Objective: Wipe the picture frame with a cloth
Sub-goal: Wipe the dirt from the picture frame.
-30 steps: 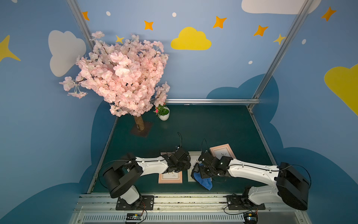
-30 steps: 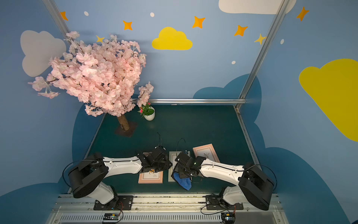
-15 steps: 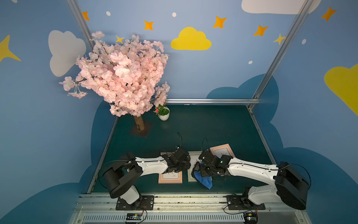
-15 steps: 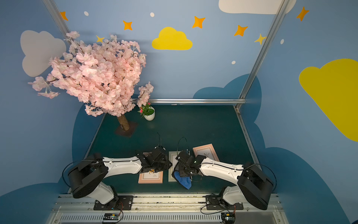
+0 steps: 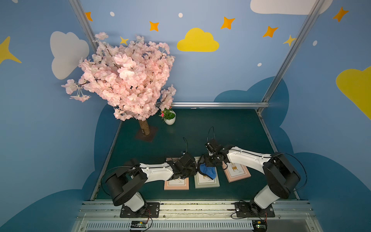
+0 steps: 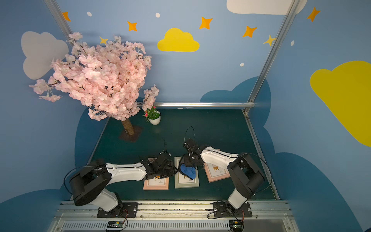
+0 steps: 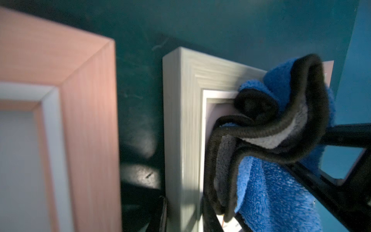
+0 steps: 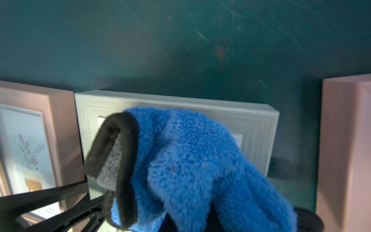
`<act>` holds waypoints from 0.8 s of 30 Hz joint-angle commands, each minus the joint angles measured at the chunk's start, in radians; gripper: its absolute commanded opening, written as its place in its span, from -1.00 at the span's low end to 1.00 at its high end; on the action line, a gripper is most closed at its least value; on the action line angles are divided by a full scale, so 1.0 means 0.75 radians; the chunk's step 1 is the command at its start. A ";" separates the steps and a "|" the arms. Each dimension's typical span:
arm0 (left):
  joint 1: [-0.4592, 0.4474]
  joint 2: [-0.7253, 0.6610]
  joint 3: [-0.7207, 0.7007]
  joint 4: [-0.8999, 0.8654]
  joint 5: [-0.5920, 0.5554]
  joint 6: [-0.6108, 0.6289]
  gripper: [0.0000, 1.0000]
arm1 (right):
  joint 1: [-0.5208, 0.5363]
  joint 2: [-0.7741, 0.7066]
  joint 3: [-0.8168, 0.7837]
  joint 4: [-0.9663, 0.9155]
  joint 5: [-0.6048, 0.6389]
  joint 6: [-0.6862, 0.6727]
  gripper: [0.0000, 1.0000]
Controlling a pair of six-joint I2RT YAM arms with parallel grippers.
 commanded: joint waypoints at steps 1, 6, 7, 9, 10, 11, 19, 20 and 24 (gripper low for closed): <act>-0.001 0.050 -0.094 -0.316 -0.046 -0.007 -0.95 | -0.013 0.046 -0.021 -0.037 0.035 -0.036 -1.00; 0.000 0.055 -0.090 -0.318 -0.045 -0.003 -0.95 | 0.043 -0.024 -0.109 -0.101 0.079 -0.012 -1.00; 0.000 0.053 -0.087 -0.319 -0.045 -0.002 -0.95 | 0.062 -0.040 -0.136 -0.115 0.086 -0.002 -1.00; 0.000 0.055 -0.082 -0.324 -0.047 0.001 -0.95 | 0.102 -0.079 -0.185 -0.139 0.089 0.019 -1.00; 0.000 0.055 -0.083 -0.325 -0.049 0.002 -0.95 | 0.129 -0.100 -0.206 -0.156 0.096 0.035 -1.00; 0.002 0.057 -0.083 -0.325 -0.052 0.002 -0.95 | 0.156 -0.117 -0.222 -0.180 0.106 0.051 -1.00; 0.001 0.073 -0.072 -0.326 -0.051 0.007 -0.95 | 0.401 -0.306 -0.342 -0.331 0.148 0.242 -1.00; 0.000 0.074 -0.072 -0.325 -0.051 0.007 -0.95 | 0.417 -0.316 -0.349 -0.342 0.150 0.255 -1.00; 0.000 0.079 -0.068 -0.320 -0.049 0.010 -0.95 | 0.457 -0.319 -0.355 -0.390 0.192 0.289 -1.00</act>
